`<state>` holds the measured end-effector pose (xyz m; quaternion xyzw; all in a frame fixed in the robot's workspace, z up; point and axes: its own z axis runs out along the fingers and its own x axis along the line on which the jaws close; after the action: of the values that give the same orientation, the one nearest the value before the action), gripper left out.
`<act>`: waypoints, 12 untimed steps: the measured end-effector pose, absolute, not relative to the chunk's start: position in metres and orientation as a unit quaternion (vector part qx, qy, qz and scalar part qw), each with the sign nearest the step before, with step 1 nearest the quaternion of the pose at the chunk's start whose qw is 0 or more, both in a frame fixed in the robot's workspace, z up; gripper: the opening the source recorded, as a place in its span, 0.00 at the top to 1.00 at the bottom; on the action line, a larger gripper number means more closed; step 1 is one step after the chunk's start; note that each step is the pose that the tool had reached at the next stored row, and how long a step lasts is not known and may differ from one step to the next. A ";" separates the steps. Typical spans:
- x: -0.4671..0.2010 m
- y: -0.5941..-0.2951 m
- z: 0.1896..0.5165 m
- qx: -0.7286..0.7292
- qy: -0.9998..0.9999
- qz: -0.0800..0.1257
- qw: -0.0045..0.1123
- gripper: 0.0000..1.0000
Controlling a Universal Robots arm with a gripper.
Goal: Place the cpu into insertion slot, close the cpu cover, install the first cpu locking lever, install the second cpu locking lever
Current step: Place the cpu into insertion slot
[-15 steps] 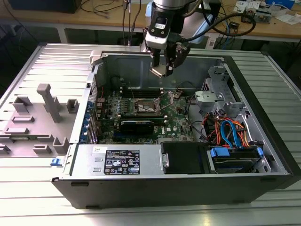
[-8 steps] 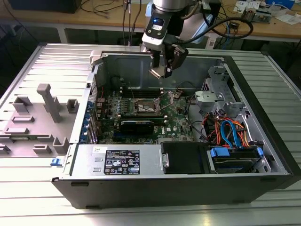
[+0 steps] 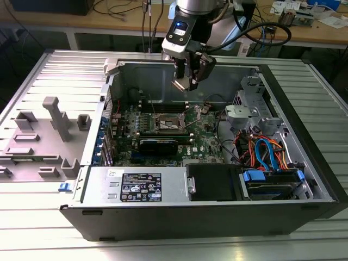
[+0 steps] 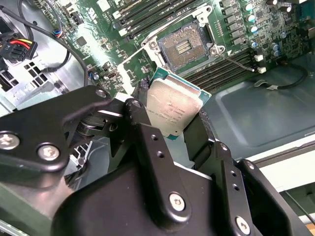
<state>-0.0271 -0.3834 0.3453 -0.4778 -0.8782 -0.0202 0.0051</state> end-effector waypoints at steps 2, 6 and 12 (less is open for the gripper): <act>-0.027 -0.383 0.345 -0.478 -0.878 -0.020 0.005 0.46; -0.027 -0.383 0.345 -0.499 -0.866 -0.020 0.004 0.46; -0.027 -0.383 0.343 -0.537 -0.844 -0.019 0.005 0.46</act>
<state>-0.0272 -0.3834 0.3426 -0.5366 -0.8436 -0.0189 0.0048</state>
